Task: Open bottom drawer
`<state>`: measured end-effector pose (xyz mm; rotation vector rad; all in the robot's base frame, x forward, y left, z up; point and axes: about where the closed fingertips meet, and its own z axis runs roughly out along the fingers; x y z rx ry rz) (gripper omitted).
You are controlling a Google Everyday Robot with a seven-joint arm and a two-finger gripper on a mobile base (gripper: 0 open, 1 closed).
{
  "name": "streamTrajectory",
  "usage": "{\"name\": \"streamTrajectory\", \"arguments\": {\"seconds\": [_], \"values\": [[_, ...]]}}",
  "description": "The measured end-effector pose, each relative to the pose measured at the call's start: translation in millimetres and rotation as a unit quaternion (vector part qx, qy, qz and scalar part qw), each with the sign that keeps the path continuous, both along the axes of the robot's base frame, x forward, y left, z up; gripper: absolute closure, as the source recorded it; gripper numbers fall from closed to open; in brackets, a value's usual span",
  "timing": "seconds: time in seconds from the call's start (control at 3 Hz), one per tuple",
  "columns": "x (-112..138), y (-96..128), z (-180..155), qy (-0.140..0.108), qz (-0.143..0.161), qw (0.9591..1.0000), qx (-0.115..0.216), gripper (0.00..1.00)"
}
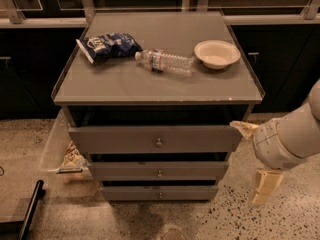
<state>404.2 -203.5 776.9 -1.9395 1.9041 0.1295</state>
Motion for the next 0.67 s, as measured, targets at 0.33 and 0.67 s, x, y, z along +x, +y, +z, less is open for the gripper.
{"name": "streamTrajectory", "arguments": {"seconds": [0.33, 0.67], "values": [[1.3, 3.7, -23.8, 0.016, 0.000, 0.9998, 0.010, 0.00], [10.9, 8.3, -76.1, 0.036, -0.005, 0.9989, 0.032, 0.00]]}}
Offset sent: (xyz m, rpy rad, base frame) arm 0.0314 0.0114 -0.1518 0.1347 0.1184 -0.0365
